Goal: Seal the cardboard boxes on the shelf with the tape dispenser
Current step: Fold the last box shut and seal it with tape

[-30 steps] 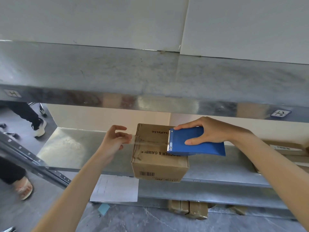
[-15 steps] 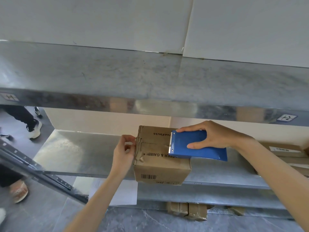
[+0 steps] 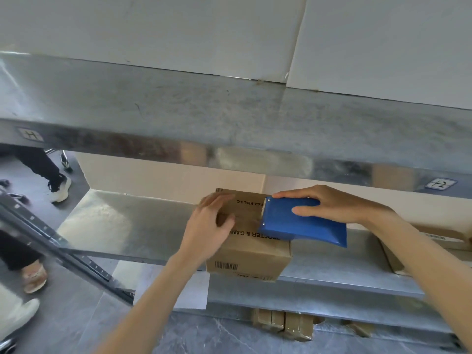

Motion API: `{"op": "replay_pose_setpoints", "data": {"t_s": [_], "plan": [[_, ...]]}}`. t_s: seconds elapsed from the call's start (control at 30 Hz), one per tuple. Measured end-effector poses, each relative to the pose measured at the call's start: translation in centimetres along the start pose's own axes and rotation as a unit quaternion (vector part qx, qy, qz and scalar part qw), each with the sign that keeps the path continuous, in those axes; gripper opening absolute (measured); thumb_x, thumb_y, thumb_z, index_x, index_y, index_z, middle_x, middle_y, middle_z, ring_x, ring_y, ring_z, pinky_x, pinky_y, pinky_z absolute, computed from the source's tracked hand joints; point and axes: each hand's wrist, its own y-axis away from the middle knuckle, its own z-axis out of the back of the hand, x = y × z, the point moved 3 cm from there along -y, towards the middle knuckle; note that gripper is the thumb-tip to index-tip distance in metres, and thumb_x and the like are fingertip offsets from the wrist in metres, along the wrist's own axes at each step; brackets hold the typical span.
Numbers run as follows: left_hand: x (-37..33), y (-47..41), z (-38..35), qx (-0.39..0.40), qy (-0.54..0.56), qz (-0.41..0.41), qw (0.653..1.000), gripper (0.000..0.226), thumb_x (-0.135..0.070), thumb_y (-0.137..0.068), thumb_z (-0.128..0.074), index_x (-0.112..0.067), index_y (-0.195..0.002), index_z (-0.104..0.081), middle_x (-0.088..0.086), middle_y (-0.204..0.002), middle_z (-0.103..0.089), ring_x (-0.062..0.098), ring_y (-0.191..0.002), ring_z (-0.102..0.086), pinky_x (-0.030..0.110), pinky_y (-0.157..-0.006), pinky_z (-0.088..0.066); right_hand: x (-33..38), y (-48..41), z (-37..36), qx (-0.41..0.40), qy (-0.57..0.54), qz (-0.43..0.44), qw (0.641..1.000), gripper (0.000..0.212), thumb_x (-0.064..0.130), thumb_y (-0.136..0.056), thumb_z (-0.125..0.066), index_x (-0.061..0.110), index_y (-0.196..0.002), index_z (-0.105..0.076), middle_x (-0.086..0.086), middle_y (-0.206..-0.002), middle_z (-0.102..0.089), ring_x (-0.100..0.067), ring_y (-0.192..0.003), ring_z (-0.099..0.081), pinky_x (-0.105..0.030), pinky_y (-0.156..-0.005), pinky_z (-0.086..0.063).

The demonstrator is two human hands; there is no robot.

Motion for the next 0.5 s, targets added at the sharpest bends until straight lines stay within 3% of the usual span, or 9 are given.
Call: {"op": "replay_pose_setpoints", "data": {"t_s": [0.1, 0.2, 0.27, 0.5], "plan": [[-0.7, 0.1, -2.3, 0.063, -0.089, -0.011, 0.994, 0.052, -0.03, -0.097, -0.056, -0.025, -0.148, -0.046, -0.01, -0.159, -0.033, 0.01, -0.147, -0.025, 0.03, -0.121, -0.018, 0.0, 0.1, 0.4, 0.036, 0.018, 0.0, 0.999, 0.051, 0.043, -0.092, -0.066, 0.071, -0.128, -0.042, 0.036, -0.136, -0.047, 0.007, -0.117, -0.053, -0.029, -0.104, -0.047], [0.0, 0.6, -3.5, 0.073, -0.167, -0.02, 0.983, 0.062, -0.052, -0.096, -0.034, -0.029, -0.154, -0.034, -0.012, -0.163, -0.022, 0.008, -0.152, -0.011, 0.026, -0.121, 0.0, -0.1, 0.3, 0.5, 0.071, 0.02, 0.01, 0.997, 0.056, 0.05, -0.088, -0.068, 0.07, -0.131, -0.038, 0.035, -0.137, -0.045, 0.005, -0.116, -0.054, -0.027, -0.099, -0.05], [0.4, 0.6, -3.7, 0.069, -0.191, -0.034, 0.979, 0.071, -0.059, -0.091, -0.021, -0.03, -0.154, -0.033, -0.012, -0.162, -0.024, 0.008, -0.152, -0.012, 0.028, -0.122, -0.002, -0.4, 0.4, 0.6, 0.089, 0.017, 0.022, 0.996, 0.057, 0.047, -0.091, -0.066, 0.067, -0.134, -0.035, 0.036, -0.138, -0.043, 0.009, -0.117, -0.052, -0.024, -0.1, -0.048], [0.4, 0.7, -3.7, 0.074, -0.244, -0.035, 0.966, 0.074, -0.063, -0.091, -0.016, -0.031, -0.156, -0.027, -0.013, -0.163, -0.02, 0.009, -0.152, -0.013, 0.032, -0.125, -0.008, -1.4, -0.1, 0.7, 0.106, -0.021, 0.058, 0.993, 0.052, 0.042, -0.094, -0.062, 0.061, -0.136, -0.039, 0.037, -0.14, -0.042, 0.008, -0.123, -0.048, -0.021, -0.104, -0.043]]}}
